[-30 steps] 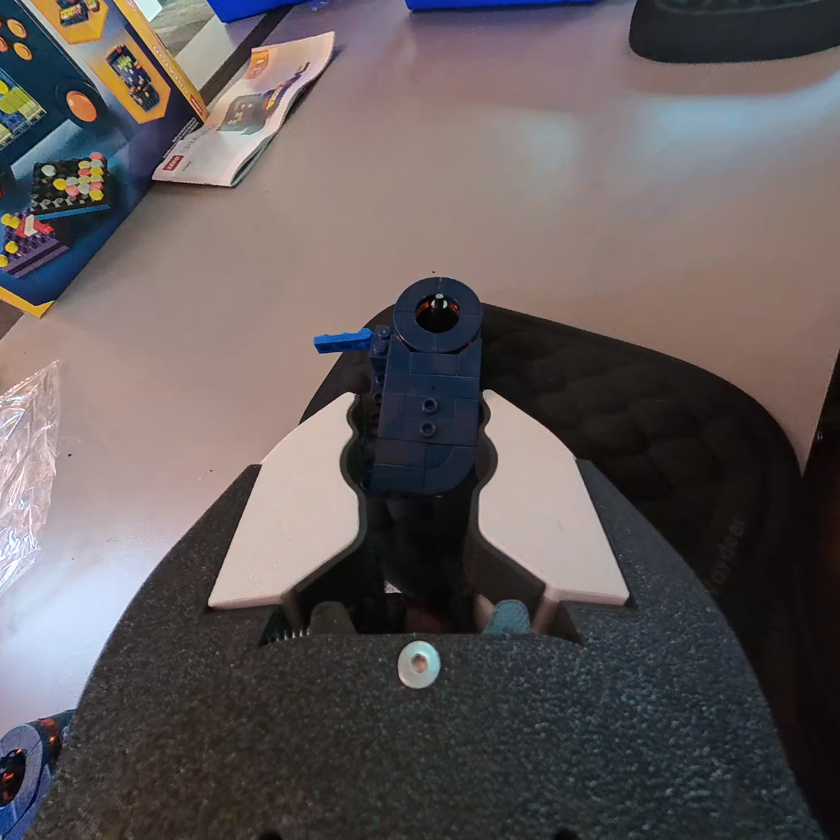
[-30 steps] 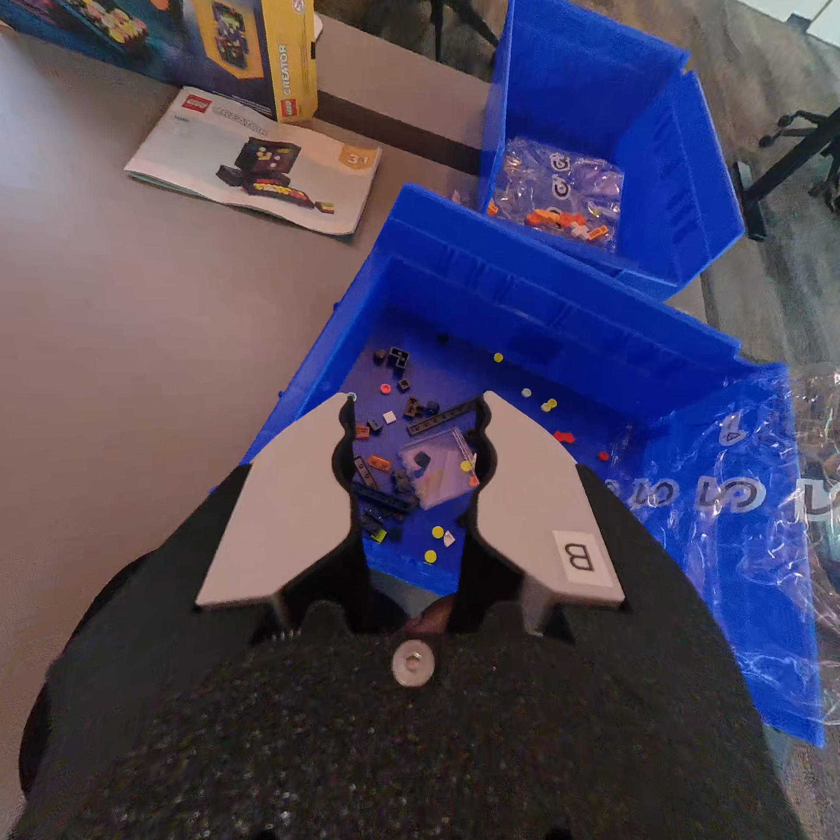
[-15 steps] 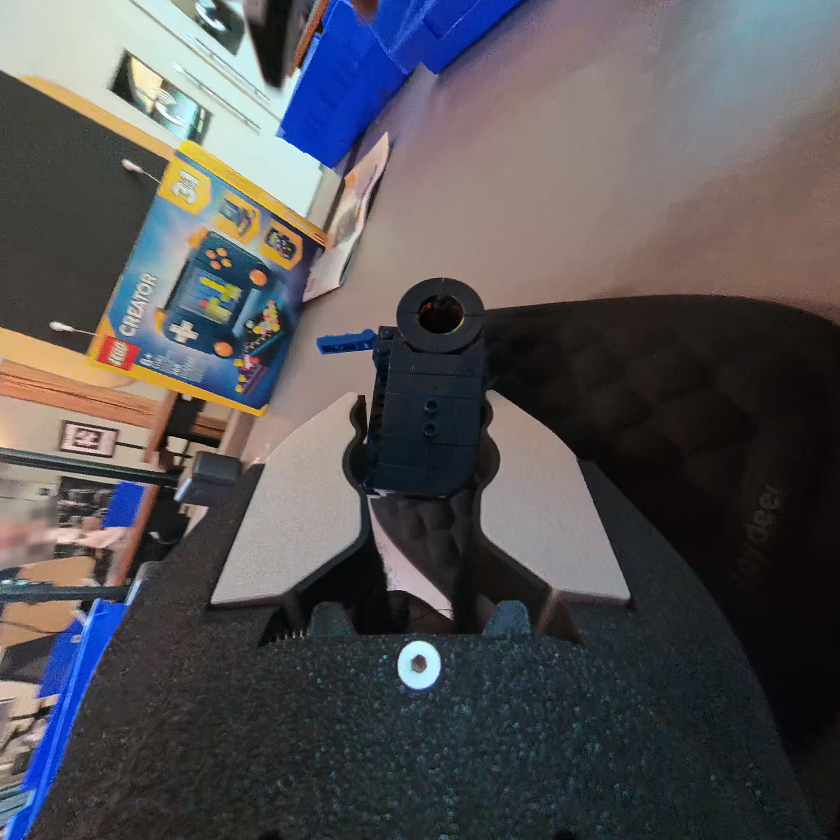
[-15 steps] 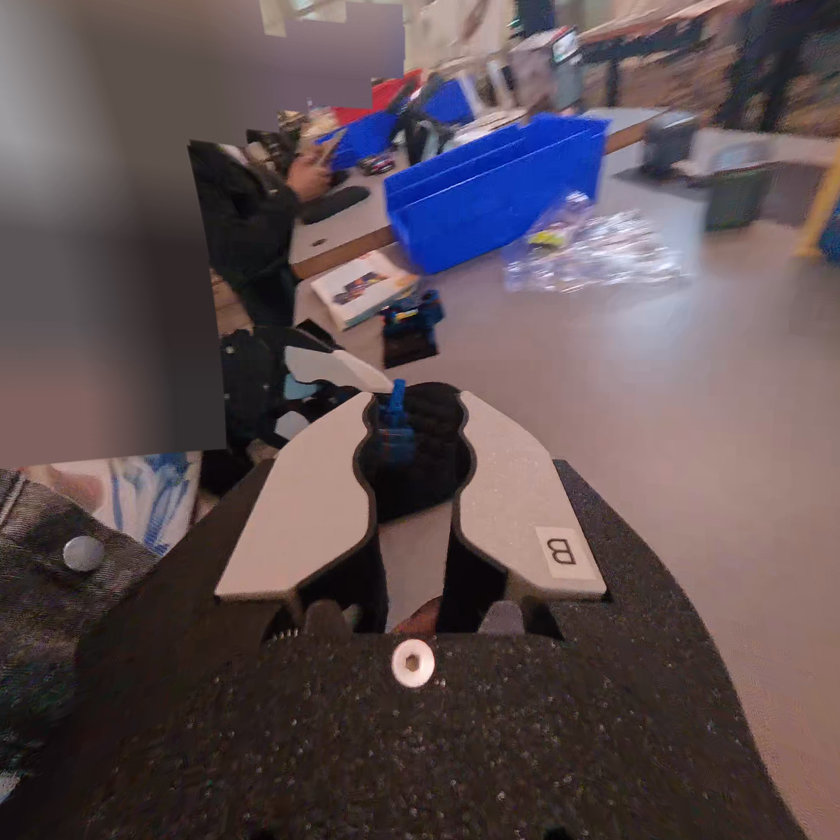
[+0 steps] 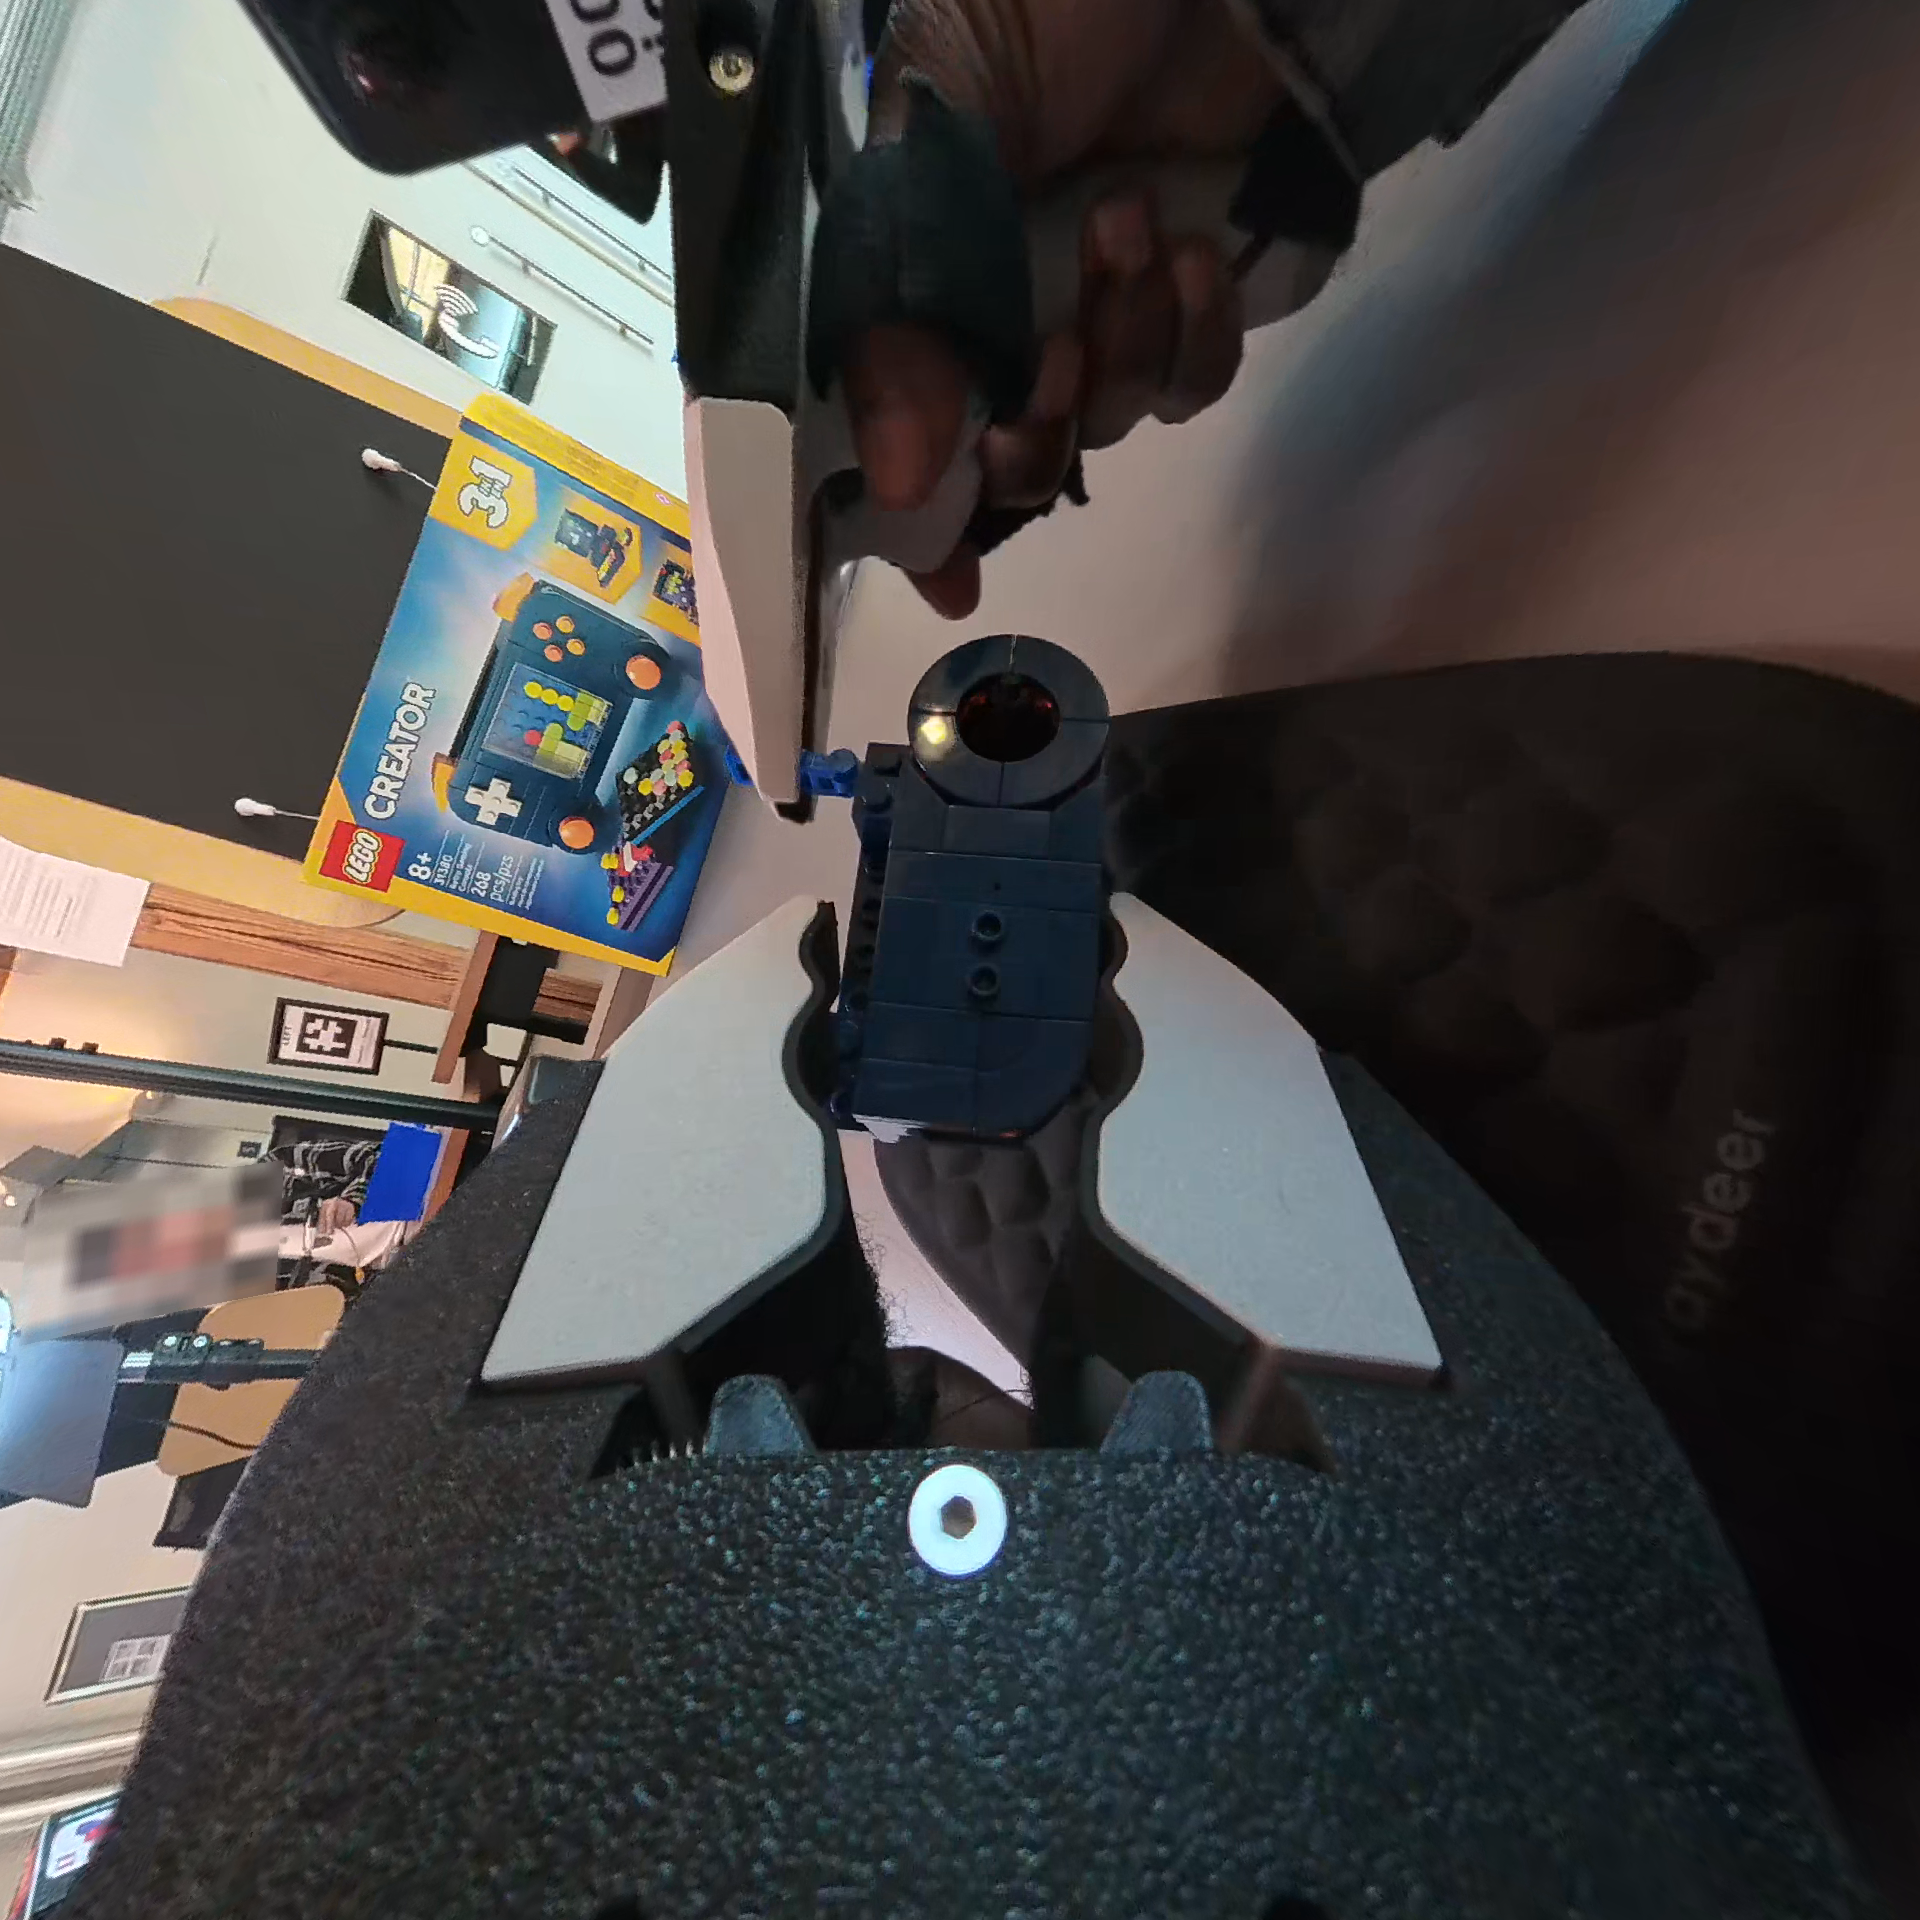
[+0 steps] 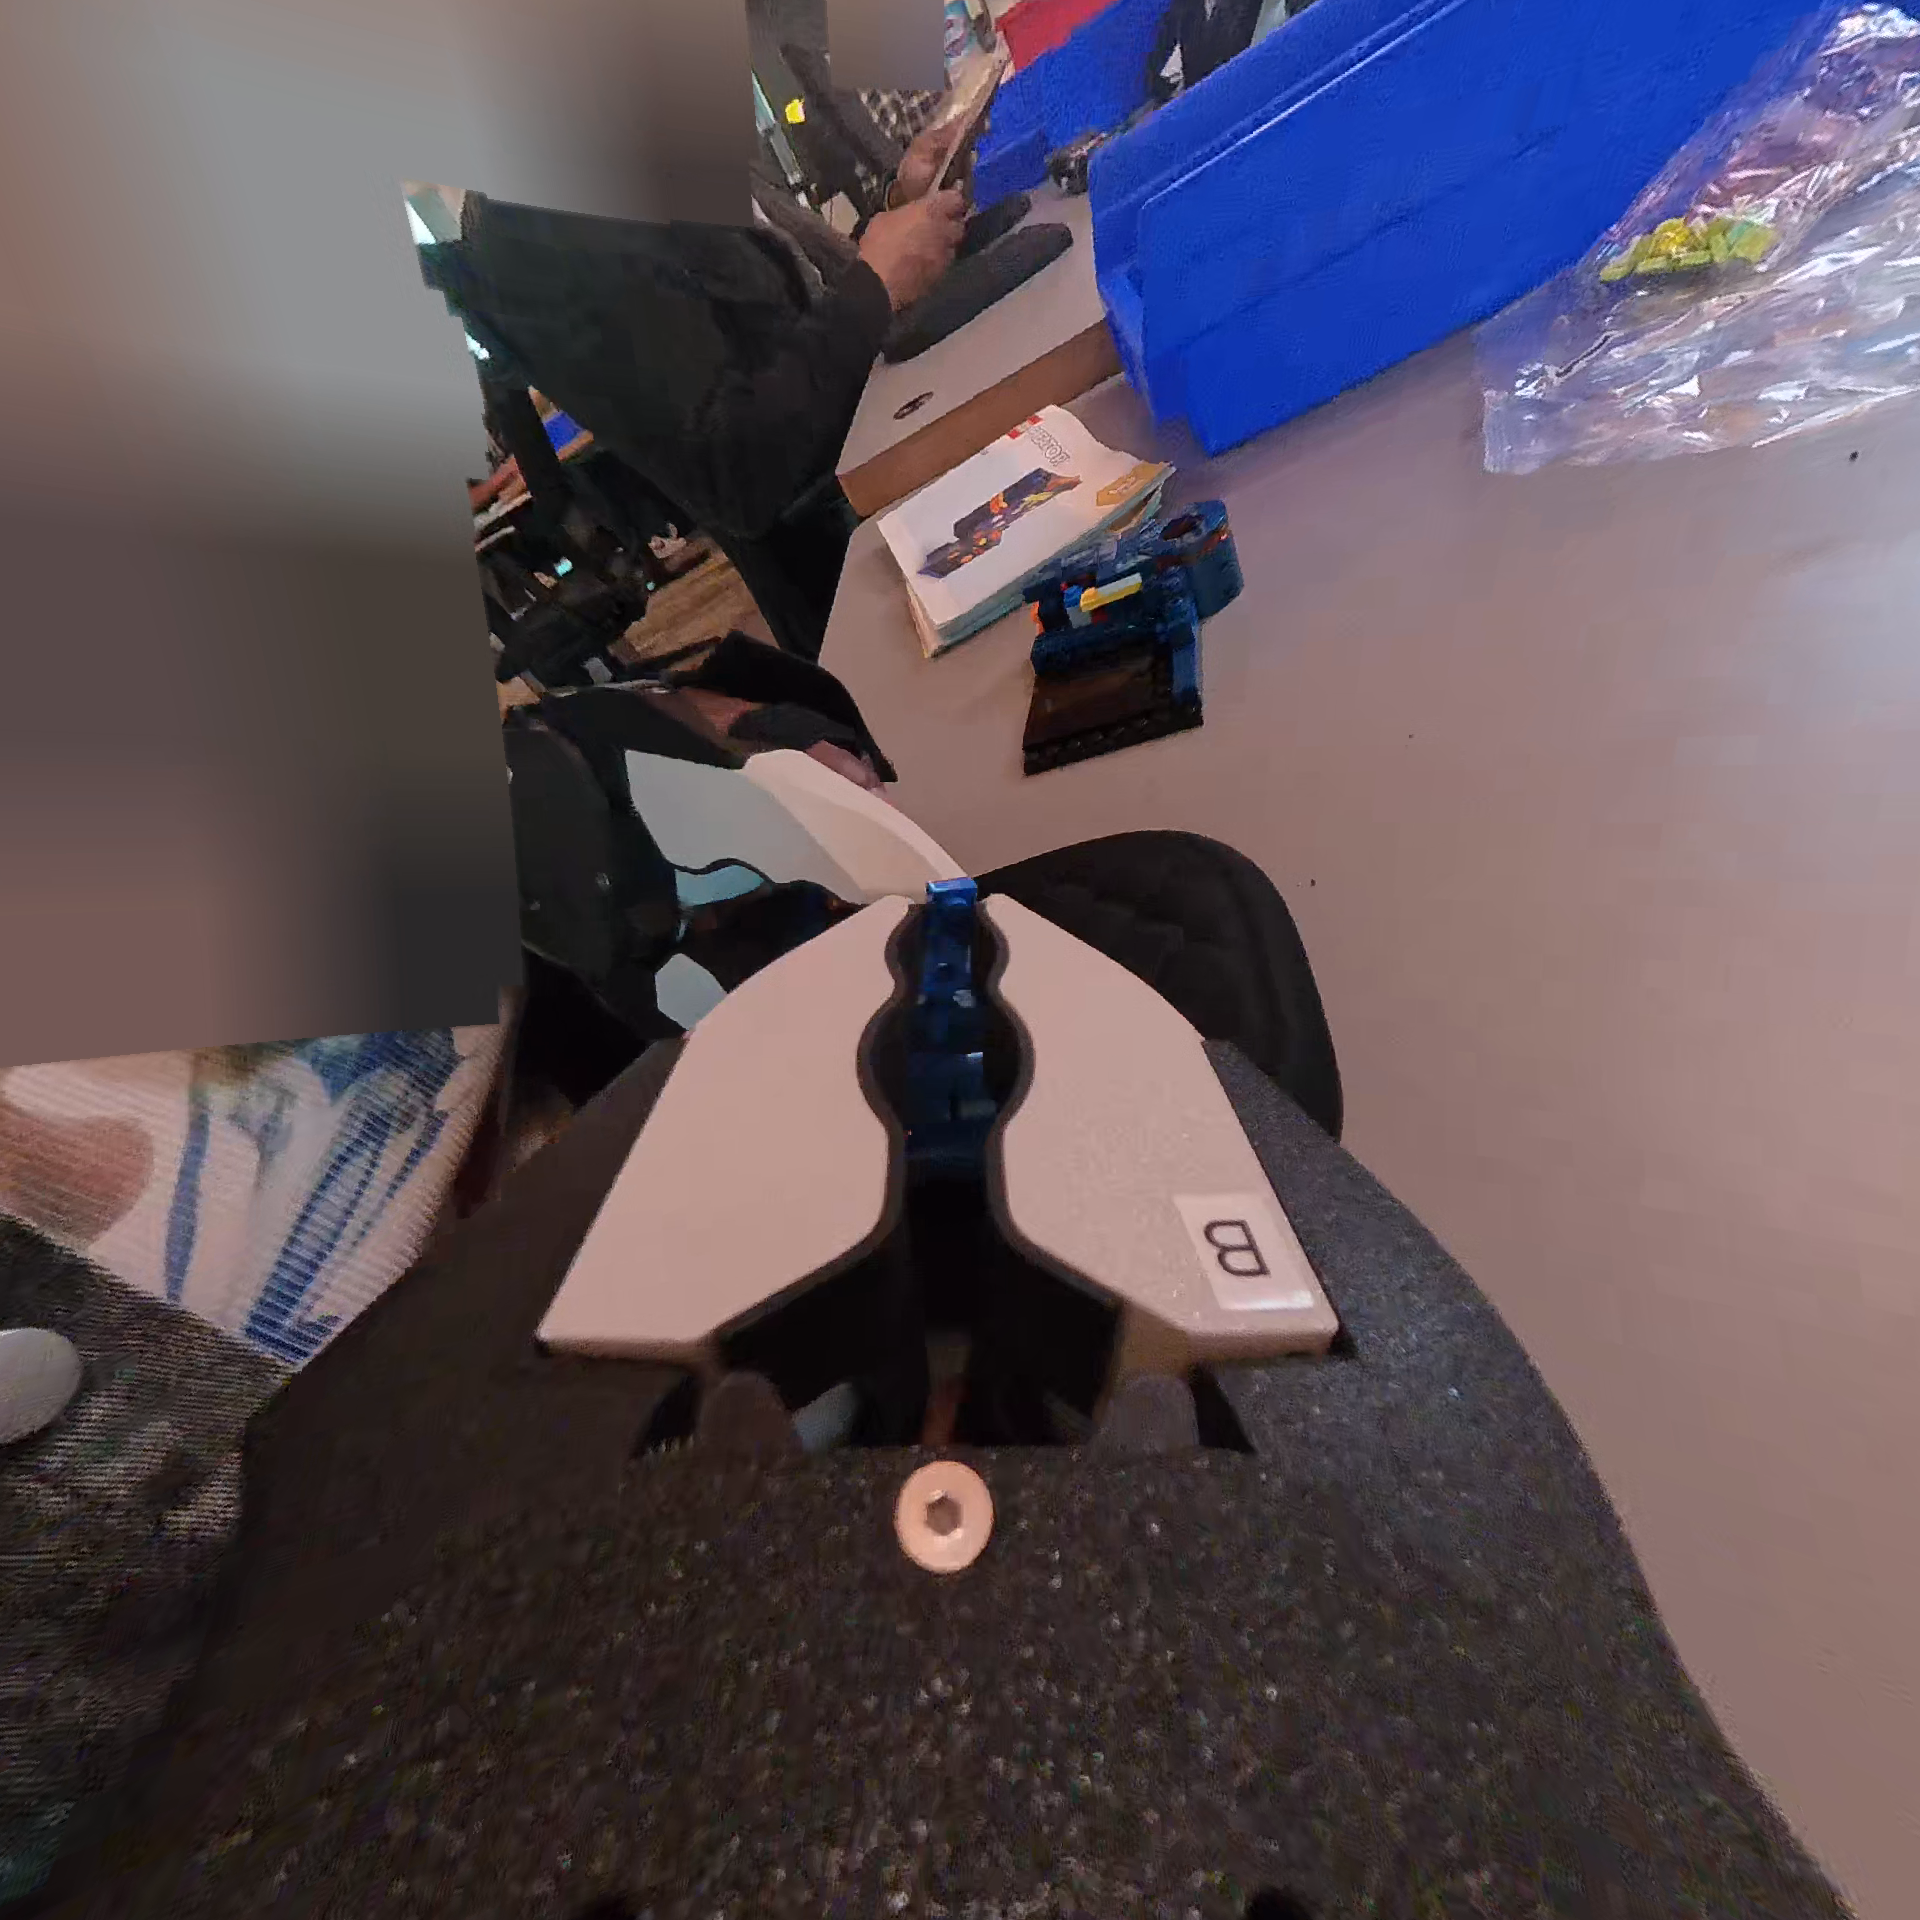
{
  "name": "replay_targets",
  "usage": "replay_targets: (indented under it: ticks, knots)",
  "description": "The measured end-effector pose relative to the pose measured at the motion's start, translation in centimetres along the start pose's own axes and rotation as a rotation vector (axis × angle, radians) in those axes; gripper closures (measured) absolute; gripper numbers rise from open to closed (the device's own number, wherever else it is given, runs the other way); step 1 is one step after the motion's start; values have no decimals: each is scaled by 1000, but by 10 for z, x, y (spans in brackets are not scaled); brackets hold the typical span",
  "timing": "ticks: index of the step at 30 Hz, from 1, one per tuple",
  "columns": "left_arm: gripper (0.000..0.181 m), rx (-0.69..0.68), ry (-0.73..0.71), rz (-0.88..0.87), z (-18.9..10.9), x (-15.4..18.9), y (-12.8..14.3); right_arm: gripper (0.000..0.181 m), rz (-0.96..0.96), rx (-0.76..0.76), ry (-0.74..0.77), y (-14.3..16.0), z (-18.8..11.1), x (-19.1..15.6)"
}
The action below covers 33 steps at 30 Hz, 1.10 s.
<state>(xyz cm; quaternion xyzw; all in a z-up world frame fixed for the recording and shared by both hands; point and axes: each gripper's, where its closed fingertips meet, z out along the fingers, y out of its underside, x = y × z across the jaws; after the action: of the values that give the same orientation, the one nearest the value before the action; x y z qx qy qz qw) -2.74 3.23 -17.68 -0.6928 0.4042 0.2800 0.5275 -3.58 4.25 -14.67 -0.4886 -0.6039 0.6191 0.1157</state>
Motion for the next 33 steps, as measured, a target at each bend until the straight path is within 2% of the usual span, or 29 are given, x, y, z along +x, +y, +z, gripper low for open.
replay_targets:
  ticks: [7, 13, 18, 20, 26, 28, 33]
  knots:
    - [135, 4, 25, -58, 1, 2, 3, 173, 169, 73, -13, 2, 0, 7]
    - [135, 13, 46, -130, 2, 2, 5, 172, 159, 55, 1, 2, 3, 11]
    - [135, 3, 5, -96, 0, 0, 4, 171, 106, 61, 19, -1, 2, 5]
    - [135, -49, -45, -125, -2, -4, 9, 154, 86, 110, 87, -11, -7, 3]
    - [136, -41, -51, -155, -2, -4, 9, 152, -176, -69, 346, 9, -1, -6]
    - [136, -30, -50, -146, -3, -4, 8, 160, -162, -74, 339, 11, 5, -4]
    - [136, -42, -30, -183, -2, -2, 11, 166, -134, -88, 351, 14, 6, -1]
